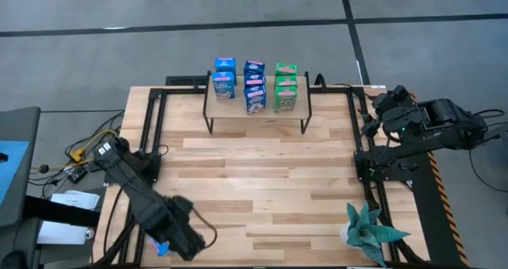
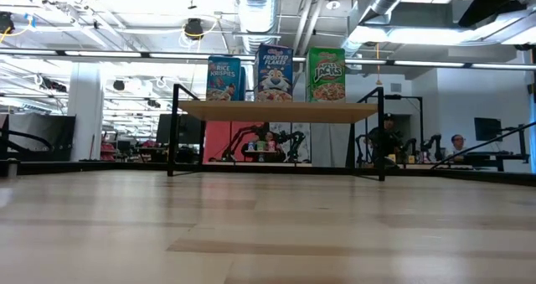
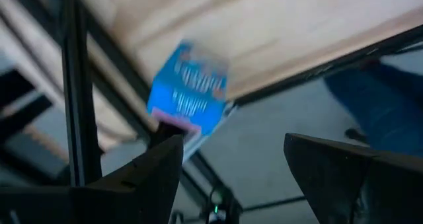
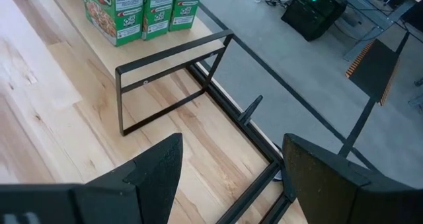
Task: Stack cereal on shelf
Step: Put the light blue cereal box aligned with the other light blue cereal boxes on the shelf
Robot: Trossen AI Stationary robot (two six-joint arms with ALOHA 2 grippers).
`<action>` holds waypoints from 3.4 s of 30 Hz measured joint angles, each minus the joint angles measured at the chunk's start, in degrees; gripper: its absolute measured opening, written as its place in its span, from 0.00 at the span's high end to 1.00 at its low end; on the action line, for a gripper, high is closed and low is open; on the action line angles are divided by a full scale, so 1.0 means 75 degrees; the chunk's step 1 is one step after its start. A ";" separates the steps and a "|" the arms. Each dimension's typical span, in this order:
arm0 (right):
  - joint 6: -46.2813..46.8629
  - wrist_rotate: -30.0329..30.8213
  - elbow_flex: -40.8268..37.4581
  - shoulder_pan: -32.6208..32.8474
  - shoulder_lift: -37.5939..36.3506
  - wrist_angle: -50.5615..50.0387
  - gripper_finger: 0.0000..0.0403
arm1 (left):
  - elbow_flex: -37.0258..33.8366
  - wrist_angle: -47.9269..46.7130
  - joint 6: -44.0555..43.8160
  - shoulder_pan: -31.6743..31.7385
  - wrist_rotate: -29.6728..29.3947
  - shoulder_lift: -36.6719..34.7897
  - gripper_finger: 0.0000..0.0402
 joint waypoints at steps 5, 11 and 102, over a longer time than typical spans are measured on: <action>-0.0002 0.0000 0.0000 0.0000 0.0000 0.0003 0.29 | -0.0003 -0.0002 -0.1098 -0.0489 0.0880 0.0378 0.37; -0.0003 0.0003 0.0000 0.0000 0.0000 0.0002 0.29 | 0.0000 0.0026 -0.2002 -0.1014 0.1537 0.0555 0.37; 0.1317 0.0090 0.0000 0.0000 0.0000 -0.0087 0.29 | -0.6449 0.5276 1.1309 -0.2746 -0.2439 -0.3869 0.37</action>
